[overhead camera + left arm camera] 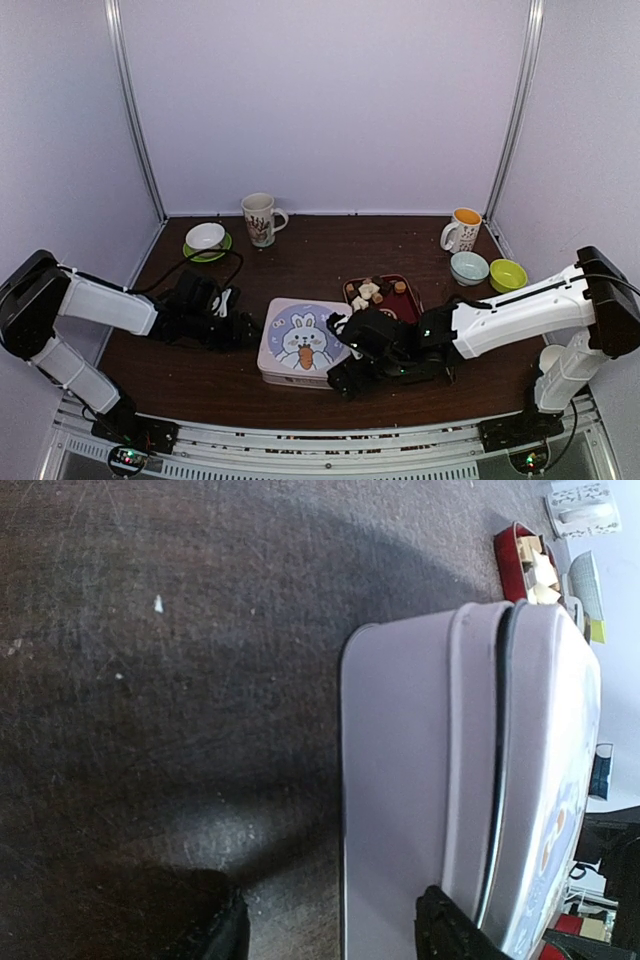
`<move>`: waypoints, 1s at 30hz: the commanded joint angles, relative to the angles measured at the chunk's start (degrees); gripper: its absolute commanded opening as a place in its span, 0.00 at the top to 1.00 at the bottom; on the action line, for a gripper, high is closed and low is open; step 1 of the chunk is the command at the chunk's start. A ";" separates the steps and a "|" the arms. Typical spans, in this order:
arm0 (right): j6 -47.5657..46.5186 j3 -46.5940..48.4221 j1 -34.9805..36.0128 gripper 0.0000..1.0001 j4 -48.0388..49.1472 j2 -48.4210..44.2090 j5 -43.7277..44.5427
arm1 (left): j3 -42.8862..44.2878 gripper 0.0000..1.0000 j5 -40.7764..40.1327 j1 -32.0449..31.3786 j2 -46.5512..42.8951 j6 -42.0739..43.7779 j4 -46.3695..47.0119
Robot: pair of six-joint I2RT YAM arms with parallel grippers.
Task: Pack the chocolate
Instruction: Press the box lid onto the packing box.
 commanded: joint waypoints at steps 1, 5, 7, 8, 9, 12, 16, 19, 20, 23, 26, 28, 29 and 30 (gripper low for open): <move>-2.72 -2.83 -0.38 0.00 1.92 -3.33 -2.15 | -1.31 0.40 -0.14 -1.58 -0.30 -2.03 -1.45; -3.89 -5.87 -0.34 0.00 3.36 -6.88 -2.33 | -2.37 0.40 -0.95 -3.11 -0.71 -4.78 0.53; -4.44 -7.31 -0.34 0.00 4.06 -8.79 -2.56 | -2.78 0.40 -1.23 -3.70 -0.81 -6.09 1.40; -4.85 -8.05 -0.38 0.00 4.49 -9.72 -2.93 | -2.80 0.40 -1.47 -3.97 -0.81 -6.34 1.45; -5.01 -8.60 -0.34 0.00 4.83 -10.56 -3.08 | -2.80 0.40 -1.65 -4.16 -0.89 -6.64 1.51; -5.56 -10.21 -0.38 0.00 5.90 -12.91 -3.53 | -2.76 0.40 -1.69 -4.72 -1.22 -7.42 2.21; -5.70 -11.30 -0.68 0.00 7.27 -15.27 -4.13 | -2.37 0.40 -2.01 -5.79 -1.75 -8.30 2.45; -5.68 -11.53 -1.03 0.00 7.80 -16.46 -4.66 | -2.51 0.40 -2.45 -5.98 -2.06 -8.88 2.56; -5.62 -11.52 -1.15 0.00 7.92 -16.81 -4.76 | -2.74 0.40 -2.62 -6.06 -2.23 -9.11 2.63; -5.34 -11.67 -1.66 0.00 8.23 -17.66 -5.16 | -3.02 0.40 -3.12 -6.33 -2.91 -9.40 2.77; -4.58 -12.53 -2.89 0.00 9.88 -18.20 -6.41 | -4.46 0.39 -3.18 -5.83 -3.94 -9.39 4.21; -3.64 -13.49 -4.04 0.00 11.33 -18.17 -8.03 | -5.64 0.39 -2.81 -4.45 -4.85 -9.01 4.40; -3.23 -13.78 -4.45 0.00 11.73 -18.18 -8.65 | -5.85 0.39 -2.57 -3.65 -5.49 -8.36 3.75; -2.89 -13.87 -4.90 0.00 12.05 -18.33 -8.74 | -5.83 0.38 -2.68 -3.02 -6.45 -7.44 2.19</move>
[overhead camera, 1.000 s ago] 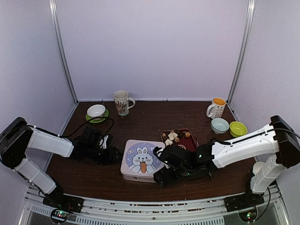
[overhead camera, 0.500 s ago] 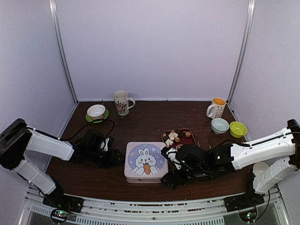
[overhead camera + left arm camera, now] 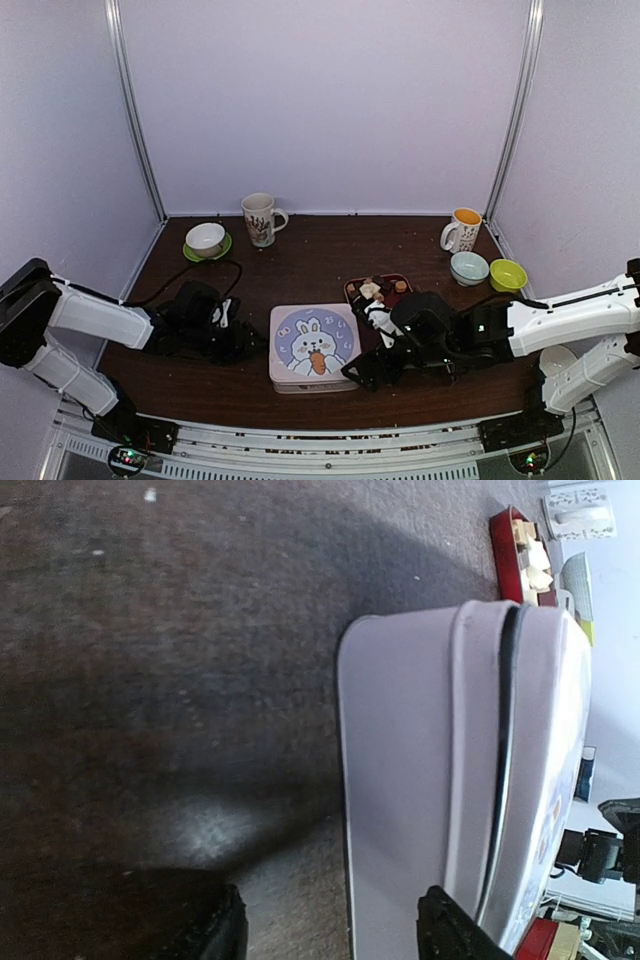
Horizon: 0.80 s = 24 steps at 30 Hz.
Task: Pack the chocolate
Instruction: Press the box lid onto the packing box.
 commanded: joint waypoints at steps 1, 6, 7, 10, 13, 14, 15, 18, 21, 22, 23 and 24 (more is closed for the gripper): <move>2.23 -1.93 -2.17 0.00 3.15 -1.28 -2.55 | -1.34 0.37 -0.40 2.68 -3.73 2.24 -2.86; 5.40 -2.89 -5.14 0.00 6.06 -1.92 -5.78 | 0.46 0.27 -4.98 4.00 -11.83 6.86 -13.14; 6.17 -3.12 -5.64 0.00 6.78 -1.77 -6.50 | 0.68 0.25 -5.77 4.15 -14.23 7.88 -14.24; 7.80 -3.59 -7.14 0.00 9.05 -0.93 -8.99 | 1.21 0.14 -6.23 4.24 -19.00 11.65 -16.11; 9.38 -3.38 -8.51 0.00 10.21 0.03 -10.30 | 1.31 0.06 -5.25 4.20 -22.05 13.34 -15.75; 10.04 -3.26 -8.87 0.00 10.68 0.24 -10.93 | 1.01 0.05 -4.47 4.21 -22.69 13.45 -14.63; 10.64 -3.20 -9.30 0.00 11.15 0.58 -11.18 | 0.71 0.04 -3.48 4.19 -23.03 13.40 -13.31; 13.07 -2.98 -10.70 0.00 11.86 1.62 -12.05 | -0.04 0.03 -0.11 4.14 -22.56 12.74 -9.16; 14.76 -2.55 -11.66 0.00 12.50 3.20 -12.82 | 0.12 0.03 2.14 3.85 -20.06 11.78 -6.49; 15.19 -2.34 -11.87 0.00 12.71 3.82 -13.52 | 0.14 0.04 2.73 3.69 -19.00 11.39 -5.52; 15.56 -2.13 -11.99 0.00 13.03 4.52 -14.19 | 0.14 0.06 3.33 3.51 -17.82 10.95 -4.36; 15.93 -1.78 -12.02 0.01 13.23 5.14 -14.65 | 0.22 0.08 4.08 3.31 -16.38 10.52 -3.13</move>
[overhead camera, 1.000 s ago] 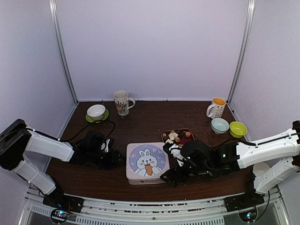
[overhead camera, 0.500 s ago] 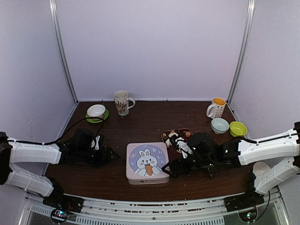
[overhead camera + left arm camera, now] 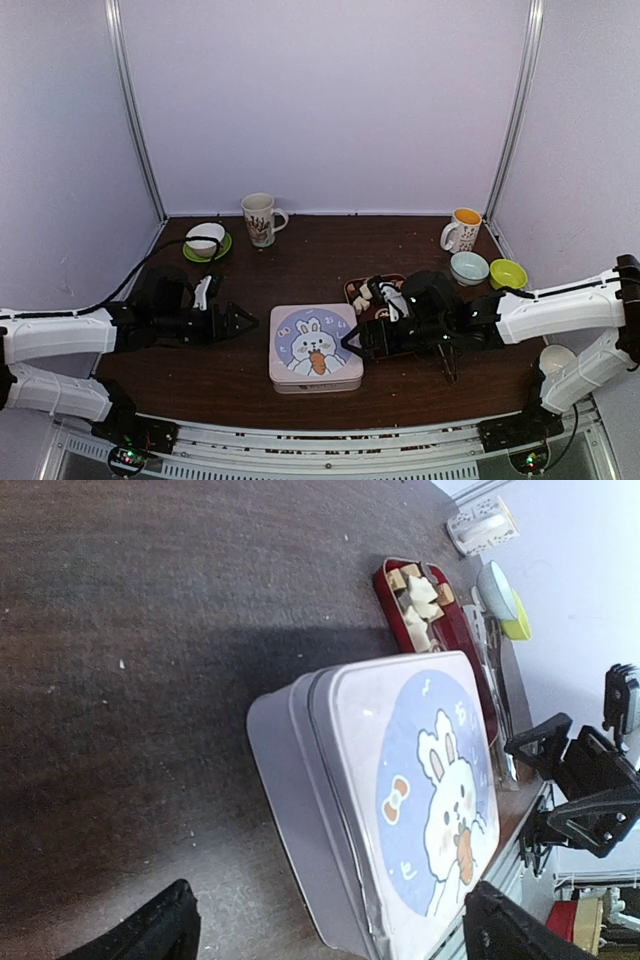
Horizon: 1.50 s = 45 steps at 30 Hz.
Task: Pack the chocolate
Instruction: Press the box lid onto the packing box.
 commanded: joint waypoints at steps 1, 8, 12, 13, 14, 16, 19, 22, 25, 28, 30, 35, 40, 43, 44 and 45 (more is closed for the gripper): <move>3.50 1.36 -0.71 0.01 2.24 2.85 -2.92 | 0.50 0.12 4.57 -0.65 4.97 -0.95 8.12; 5.29 2.96 -0.95 0.06 2.33 5.49 -2.23 | 1.49 0.25 7.47 -3.25 14.08 -4.19 17.17; 4.22 4.47 -1.04 0.07 0.51 7.10 -1.52 | 2.32 0.31 7.99 -3.87 16.74 -4.43 18.46; 4.05 4.71 -1.05 0.07 0.39 7.48 -1.42 | 2.25 0.31 7.71 -3.89 17.02 -4.53 18.56; 3.87 4.98 -1.12 0.08 0.31 7.93 -1.38 | 2.31 0.32 7.36 -3.89 17.20 -4.40 18.53; 3.76 6.09 -1.49 0.11 -0.18 9.12 -1.33 | 2.61 0.33 6.71 -3.94 17.87 -4.15 18.39; 3.39 7.93 -2.10 0.15 -1.36 10.95 -1.42 | 3.03 0.33 6.36 -3.89 19.46 -4.49 19.55; 2.97 8.88 -2.87 0.19 -1.91 11.92 -0.58 | 3.08 0.35 5.38 -3.89 20.69 -5.08 20.47; 2.41 9.61 -4.10 0.23 -2.19 12.92 -0.58 | 3.11 0.37 3.56 -3.82 21.58 -5.56 20.27; 1.60 10.20 -5.18 0.25 -2.77 13.90 -0.82 | 3.10 0.37 1.80 -3.81 22.57 -6.08 20.09; 1.19 10.47 -5.84 0.26 -2.83 14.41 -0.85 | 3.34 0.37 1.11 -3.85 23.37 -6.19 20.01; 0.33 11.74 -7.08 0.28 -2.78 16.42 -1.51 | 4.10 0.38 0.45 -3.81 25.48 -6.22 19.97; -0.25 12.44 -8.12 0.31 -2.54 17.64 -1.72 | 4.54 0.38 -0.31 -3.73 26.70 -6.25 19.51; -0.46 13.09 -8.66 0.32 -2.31 18.44 -2.19 | 4.73 0.39 -0.65 -3.48 27.16 -6.28 19.27; -0.53 13.28 -8.77 0.32 -2.37 18.71 -2.38 | 4.82 0.39 -0.65 -3.38 27.34 -6.21 19.26; -0.60 13.40 -8.84 0.33 -2.32 19.00 -2.53 | 4.82 0.39 -0.61 -3.30 27.58 -6.22 19.33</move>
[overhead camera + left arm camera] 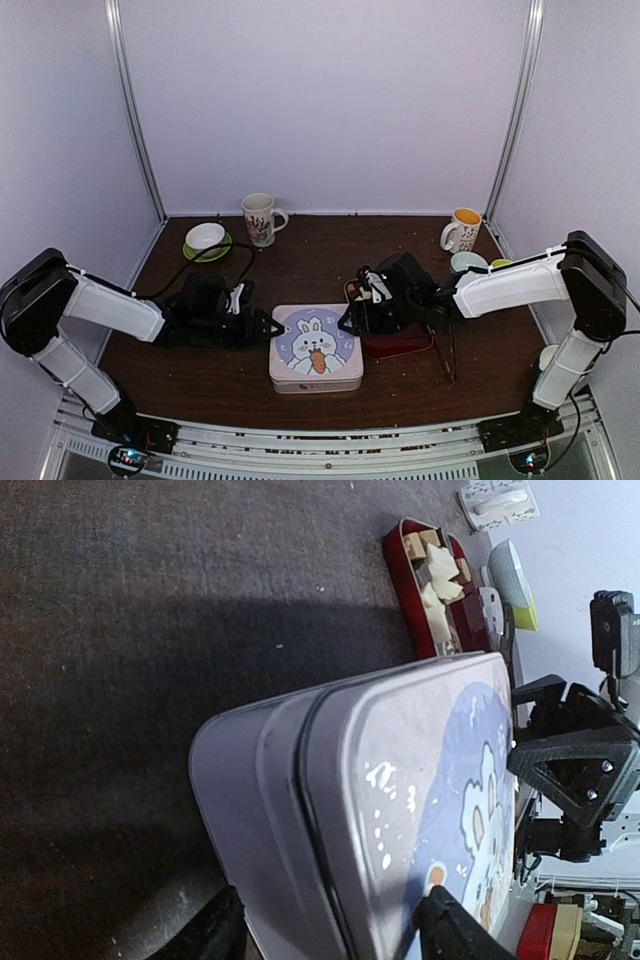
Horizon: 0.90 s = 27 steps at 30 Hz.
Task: Pack the chocolate
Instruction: Press the box lid onto the packing box.
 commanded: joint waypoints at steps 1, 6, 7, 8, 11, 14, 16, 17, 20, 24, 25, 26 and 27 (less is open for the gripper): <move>-0.96 1.65 -0.99 0.33 -0.18 1.86 -0.17 | 0.80 0.39 -3.08 0.41 2.23 0.00 -0.76; -1.09 2.11 -1.27 0.36 0.44 2.67 -1.44 | 0.93 0.41 -2.77 0.50 3.26 0.03 -0.19; -1.05 2.20 -1.40 0.37 0.51 2.73 -1.79 | 0.97 0.43 -2.73 0.50 3.51 0.04 -0.02; -0.99 2.28 -1.48 0.38 0.61 2.79 -1.98 | 0.98 0.45 -2.65 0.50 3.63 0.07 0.14; -0.72 2.34 -1.66 0.39 1.39 2.97 -2.74 | 1.08 0.49 -2.60 0.58 4.30 0.03 0.15; -0.42 2.63 -1.78 0.42 1.67 3.40 -3.31 | 0.81 0.52 -2.76 0.67 4.80 -0.17 0.14; -0.28 2.61 -1.87 0.42 1.91 3.62 -3.74 | 0.37 0.54 -3.00 0.83 4.95 -0.61 0.45; -0.32 2.69 -1.96 0.42 2.07 3.84 -3.98 | 0.12 0.54 -3.06 0.92 5.16 -0.89 0.80; -0.25 3.03 -2.11 0.42 2.27 4.42 -4.50 | -0.72 0.55 -3.21 1.11 5.42 -1.93 1.20; -0.41 3.62 -2.29 0.42 2.18 5.05 -4.96 | -2.14 0.56 -3.81 1.29 5.46 -2.63 1.64; -0.45 3.74 -2.30 0.42 2.18 5.17 -5.09 | -2.50 0.56 -3.89 1.37 5.44 -2.87 1.98; -0.48 3.86 -2.42 0.42 2.17 5.23 -5.18 | -2.84 0.56 -3.99 1.38 5.48 -3.04 2.19; -0.61 3.89 -2.49 0.42 2.15 5.22 -5.37 | -3.19 0.56 -4.08 1.38 5.46 -3.25 2.50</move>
